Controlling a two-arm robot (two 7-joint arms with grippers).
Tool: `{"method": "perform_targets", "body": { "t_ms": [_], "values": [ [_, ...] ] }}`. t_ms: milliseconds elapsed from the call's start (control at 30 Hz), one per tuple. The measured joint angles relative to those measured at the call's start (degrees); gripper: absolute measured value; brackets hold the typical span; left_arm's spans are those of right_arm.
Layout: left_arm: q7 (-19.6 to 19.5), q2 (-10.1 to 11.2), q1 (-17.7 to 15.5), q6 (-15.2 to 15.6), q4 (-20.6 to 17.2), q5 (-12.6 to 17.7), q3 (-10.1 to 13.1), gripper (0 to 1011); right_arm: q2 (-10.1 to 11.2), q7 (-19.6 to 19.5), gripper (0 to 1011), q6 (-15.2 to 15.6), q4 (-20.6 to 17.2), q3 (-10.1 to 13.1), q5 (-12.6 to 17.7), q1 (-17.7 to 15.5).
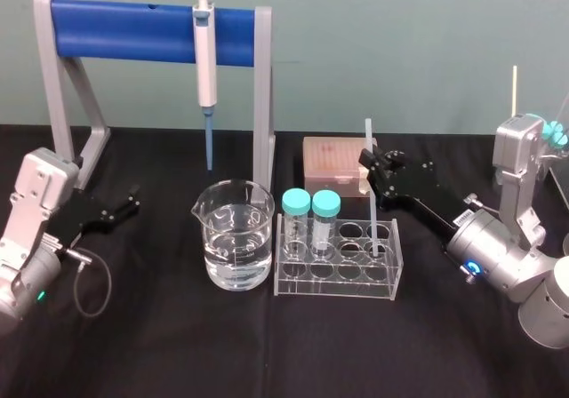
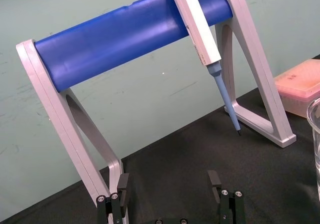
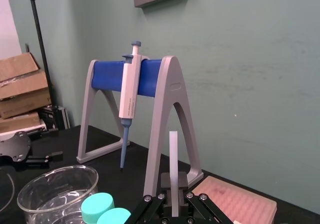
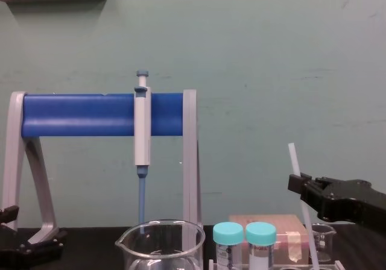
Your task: Pick up the stirring rod with one hand, then place it down.
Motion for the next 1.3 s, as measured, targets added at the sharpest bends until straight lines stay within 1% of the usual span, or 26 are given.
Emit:
{"method": "perform_targets", "body": {
  "t_ms": [467,767,1300],
  "values": [
    [0.00,0.00,0.00,0.00,0.00,0.00,0.00,1000,-0.39,0.03,77,0.91,0.63,-0.10,-0.11,0.21],
    [0.00,0.00,0.00,0.00,0.00,0.00,0.00,1001,-0.38,-0.22,77,1.35,0.39,-0.10,-0.21,-0.12],
    [0.00,0.00,0.00,0.00,0.00,0.00,0.00,1000,-0.50,-0.42,78,0.52,0.38,0.31,-0.39,-0.74]
  ]
}}
